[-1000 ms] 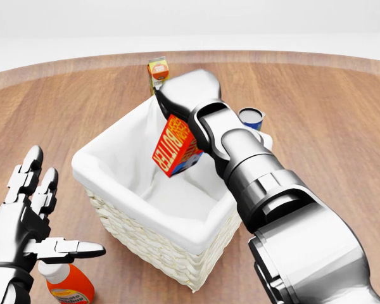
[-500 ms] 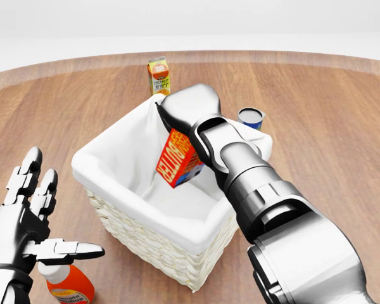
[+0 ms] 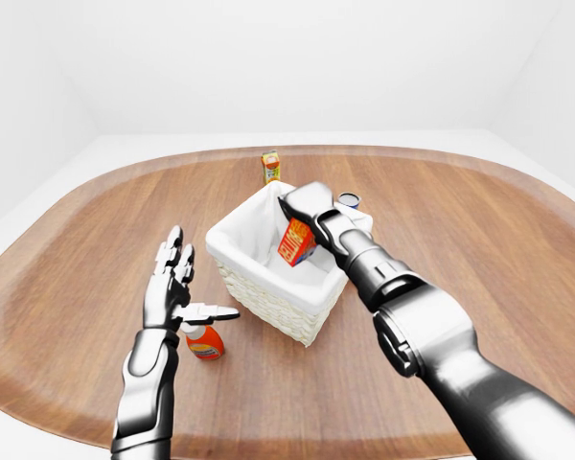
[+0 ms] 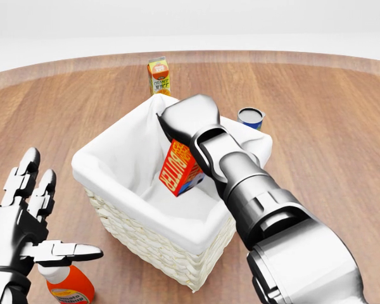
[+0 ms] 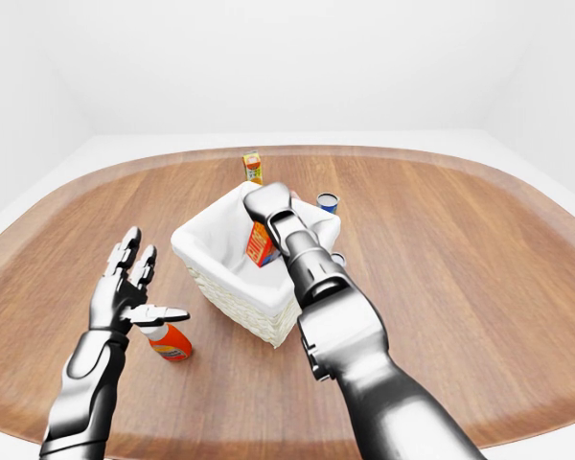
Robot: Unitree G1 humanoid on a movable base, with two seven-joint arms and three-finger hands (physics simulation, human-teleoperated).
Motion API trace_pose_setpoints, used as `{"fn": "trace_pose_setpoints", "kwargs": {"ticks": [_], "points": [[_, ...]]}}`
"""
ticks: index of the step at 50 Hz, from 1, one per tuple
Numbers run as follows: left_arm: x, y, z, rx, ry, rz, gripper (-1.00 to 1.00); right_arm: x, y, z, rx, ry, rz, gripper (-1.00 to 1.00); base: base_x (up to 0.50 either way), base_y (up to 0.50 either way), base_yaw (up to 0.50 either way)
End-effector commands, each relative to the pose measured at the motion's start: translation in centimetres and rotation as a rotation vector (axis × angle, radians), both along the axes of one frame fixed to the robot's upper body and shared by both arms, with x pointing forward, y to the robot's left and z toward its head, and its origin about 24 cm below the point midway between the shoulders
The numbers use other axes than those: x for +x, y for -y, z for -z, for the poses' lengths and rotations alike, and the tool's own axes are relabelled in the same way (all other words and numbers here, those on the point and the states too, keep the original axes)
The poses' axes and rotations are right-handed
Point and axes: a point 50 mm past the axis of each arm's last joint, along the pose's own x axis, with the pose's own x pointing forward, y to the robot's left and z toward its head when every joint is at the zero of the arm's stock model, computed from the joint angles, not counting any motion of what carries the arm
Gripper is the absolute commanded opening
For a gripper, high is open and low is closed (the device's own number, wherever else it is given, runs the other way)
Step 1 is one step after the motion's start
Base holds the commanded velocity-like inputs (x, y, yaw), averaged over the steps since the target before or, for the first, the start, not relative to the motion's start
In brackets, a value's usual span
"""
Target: Pick up the butter and put it in the basket.
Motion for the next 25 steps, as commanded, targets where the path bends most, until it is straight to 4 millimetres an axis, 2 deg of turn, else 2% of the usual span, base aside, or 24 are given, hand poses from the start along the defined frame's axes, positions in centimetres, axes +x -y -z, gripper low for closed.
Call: {"fn": "trace_pose_setpoints", "kwargs": {"ticks": [1,25], "points": [[-0.14,-0.1,-0.03,-0.004,0.002,-0.002,1.0,0.04,-0.23,-0.54,0.026,0.033,-0.006,-1.0,0.0,0.0,0.0],[-0.17,-0.29,0.01,-0.015,0.002,-0.005,1.0,-0.22,-0.33,0.27,0.003,0.029,-0.016,-1.0,0.0,0.0,0.0]]}}
